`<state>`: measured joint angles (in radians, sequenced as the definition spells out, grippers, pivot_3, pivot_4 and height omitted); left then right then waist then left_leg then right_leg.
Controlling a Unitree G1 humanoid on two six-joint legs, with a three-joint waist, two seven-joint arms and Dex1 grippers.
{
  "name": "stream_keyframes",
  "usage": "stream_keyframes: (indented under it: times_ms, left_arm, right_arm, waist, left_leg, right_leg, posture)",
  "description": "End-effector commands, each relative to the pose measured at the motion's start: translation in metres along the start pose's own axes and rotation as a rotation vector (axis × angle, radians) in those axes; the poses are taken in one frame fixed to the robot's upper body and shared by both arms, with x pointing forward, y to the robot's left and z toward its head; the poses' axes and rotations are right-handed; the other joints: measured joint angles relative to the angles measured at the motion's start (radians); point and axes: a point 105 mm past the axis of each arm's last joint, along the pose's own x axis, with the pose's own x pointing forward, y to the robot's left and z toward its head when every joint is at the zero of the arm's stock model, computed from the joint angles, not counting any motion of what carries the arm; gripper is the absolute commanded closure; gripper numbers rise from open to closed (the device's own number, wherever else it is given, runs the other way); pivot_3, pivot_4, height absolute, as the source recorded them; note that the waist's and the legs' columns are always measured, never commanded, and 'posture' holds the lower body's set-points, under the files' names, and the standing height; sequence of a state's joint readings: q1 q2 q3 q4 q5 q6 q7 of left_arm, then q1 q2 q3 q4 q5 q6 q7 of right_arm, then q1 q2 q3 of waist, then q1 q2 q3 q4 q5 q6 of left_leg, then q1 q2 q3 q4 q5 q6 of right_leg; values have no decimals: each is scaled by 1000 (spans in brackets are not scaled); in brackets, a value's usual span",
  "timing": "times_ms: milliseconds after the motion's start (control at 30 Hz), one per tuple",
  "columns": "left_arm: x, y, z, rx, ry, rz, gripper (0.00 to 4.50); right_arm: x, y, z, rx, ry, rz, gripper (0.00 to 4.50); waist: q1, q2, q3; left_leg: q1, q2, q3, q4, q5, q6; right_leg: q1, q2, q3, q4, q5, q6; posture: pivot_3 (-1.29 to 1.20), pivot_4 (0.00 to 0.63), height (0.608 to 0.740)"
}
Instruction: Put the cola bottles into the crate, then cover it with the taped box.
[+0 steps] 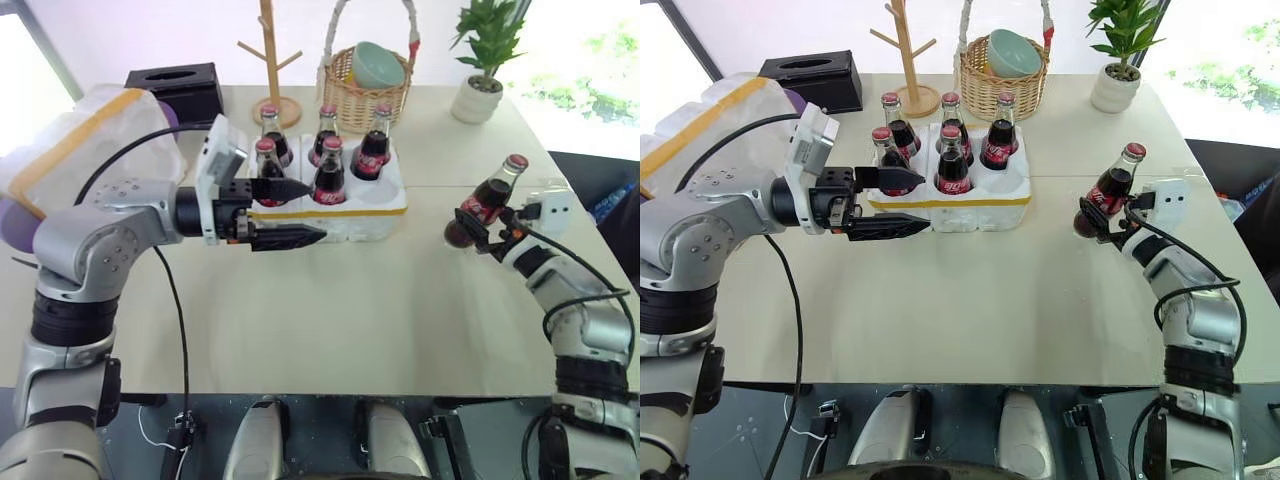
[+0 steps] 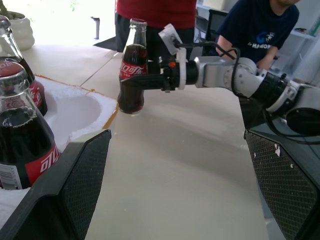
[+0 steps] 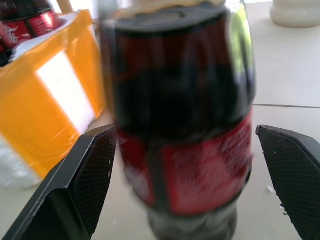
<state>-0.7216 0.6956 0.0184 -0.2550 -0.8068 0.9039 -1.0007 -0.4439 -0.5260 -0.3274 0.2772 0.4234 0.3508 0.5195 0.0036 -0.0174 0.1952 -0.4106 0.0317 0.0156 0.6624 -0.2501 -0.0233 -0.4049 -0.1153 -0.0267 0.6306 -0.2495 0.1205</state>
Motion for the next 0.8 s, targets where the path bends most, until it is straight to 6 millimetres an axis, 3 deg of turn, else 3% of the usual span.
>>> stream_keyframes:
  times_ms: [33,167,267,367,467,600,800]
  left_arm:
    - [0,-1,12,62,-13,1,54]
    - [-2,0,16,68,-19,11,0]
    - [-7,1,16,67,-14,36,0]
    - [-24,2,11,48,-3,95,0]
    - [-32,-2,7,38,6,125,0]
    - [-36,-3,3,31,2,158,0]
    - [-35,-1,4,34,-11,182,0]
  right_arm:
    - [11,-3,12,-7,-58,-9,0]
    - [9,11,29,-33,-120,75,1689]
    - [3,25,54,-39,-208,145,1653]
    - [1,65,104,3,-343,317,1653]
    - [3,93,127,11,-387,426,1653]
    - [19,126,136,1,-379,517,1653]
    - [44,160,111,-46,-279,595,1653]
  waist:
    - [-1,0,0]
    - [2,0,0]
    - [0,2,1]
    - [-21,6,4]
    - [-29,7,5]
    - [-22,7,4]
    - [-9,6,5]
  left_leg:
    - [0,0,0,0,0,0]
    - [0,0,0,-1,0,0]
    - [0,0,0,-1,0,0]
    - [-1,0,0,-1,0,0]
    - [-1,1,2,-2,0,0]
    - [-1,1,2,-3,0,0]
    - [-3,0,2,-1,0,0]
  right_leg:
    - [0,0,0,0,0,0]
    - [0,0,0,0,0,0]
    - [-1,0,0,0,0,0]
    - [-3,0,0,1,0,0]
    - [-5,0,3,2,0,0]
    - [-5,1,2,2,0,0]
    - [-4,0,2,1,0,0]
  posture:
    - [0,150,736]
    - [0,150,736]
    - [0,150,736]
    - [0,150,736]
    - [0,150,736]
    - [0,150,736]
    - [0,150,736]
